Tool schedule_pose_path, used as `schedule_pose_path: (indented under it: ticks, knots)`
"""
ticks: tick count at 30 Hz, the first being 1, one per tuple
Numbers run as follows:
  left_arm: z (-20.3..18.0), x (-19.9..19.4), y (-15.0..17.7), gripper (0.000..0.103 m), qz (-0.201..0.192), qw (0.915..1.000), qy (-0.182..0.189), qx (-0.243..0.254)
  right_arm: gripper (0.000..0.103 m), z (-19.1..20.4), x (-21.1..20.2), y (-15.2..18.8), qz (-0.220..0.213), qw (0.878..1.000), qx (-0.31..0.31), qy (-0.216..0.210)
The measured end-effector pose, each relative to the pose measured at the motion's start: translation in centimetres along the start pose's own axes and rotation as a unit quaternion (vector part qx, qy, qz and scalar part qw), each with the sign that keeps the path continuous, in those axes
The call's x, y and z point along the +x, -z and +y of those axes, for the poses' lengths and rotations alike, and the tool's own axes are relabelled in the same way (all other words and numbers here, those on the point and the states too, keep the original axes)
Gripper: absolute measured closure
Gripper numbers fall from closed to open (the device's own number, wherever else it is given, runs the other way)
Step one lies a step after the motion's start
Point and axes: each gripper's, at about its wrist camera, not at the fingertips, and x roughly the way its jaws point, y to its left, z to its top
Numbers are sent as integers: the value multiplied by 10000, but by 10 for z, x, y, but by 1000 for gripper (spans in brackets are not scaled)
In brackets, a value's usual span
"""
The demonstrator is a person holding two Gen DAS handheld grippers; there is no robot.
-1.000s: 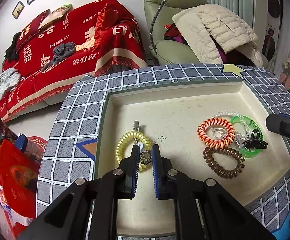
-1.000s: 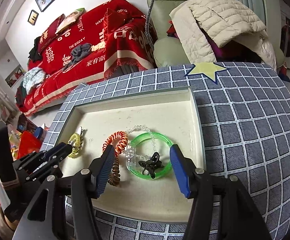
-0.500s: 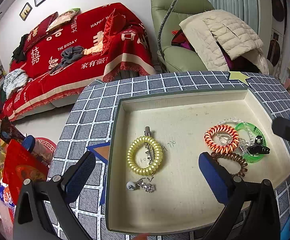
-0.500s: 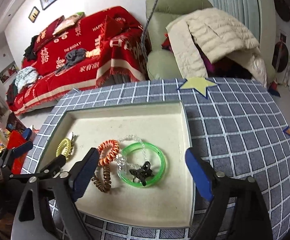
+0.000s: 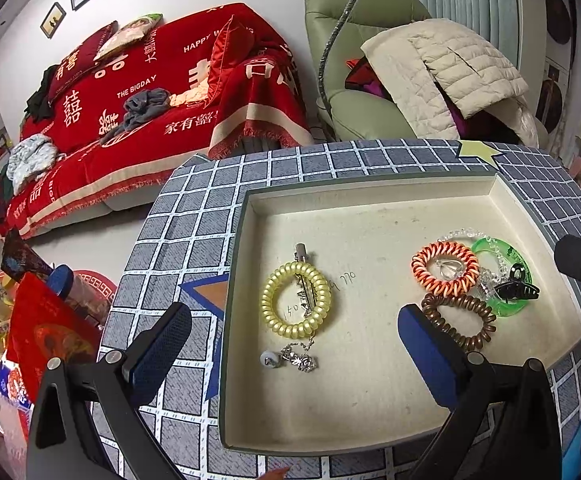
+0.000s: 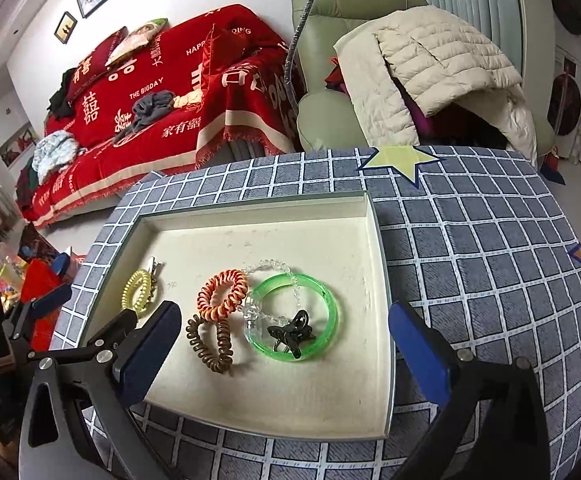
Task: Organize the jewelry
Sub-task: 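Withdraw both tools toward the bunny-ear clip and yellow flower hair tie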
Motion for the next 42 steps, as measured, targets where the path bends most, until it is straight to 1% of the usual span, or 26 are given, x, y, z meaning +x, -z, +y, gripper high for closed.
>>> schedule_pose_path:
  ticks: [5, 12, 27, 34, 38, 42]
  knots:
    - [1, -4, 4, 0, 90, 9999, 91, 33, 0, 1, -5, 6, 53, 10000, -1, 17]
    - [3, -21, 13, 0, 70, 9998, 176, 51, 0, 7, -16, 16, 55, 9999, -109, 62]
    - [10, -55, 43, 0, 121, 9997, 219, 36, 0, 11, -57, 38, -49, 9998, 1, -213]
    - [21, -71, 61, 0, 140, 9995, 256, -108, 0, 14, -76, 63, 49, 9993, 20, -368]
    - [28, -73, 75, 0, 227, 9992, 268, -216, 0, 11, -83, 80, 154, 9989, 98, -424]
    - [26, -74, 89, 0, 353, 9987, 335, -166, 0, 10, -87, 101, 307, 9983, 163, -457]
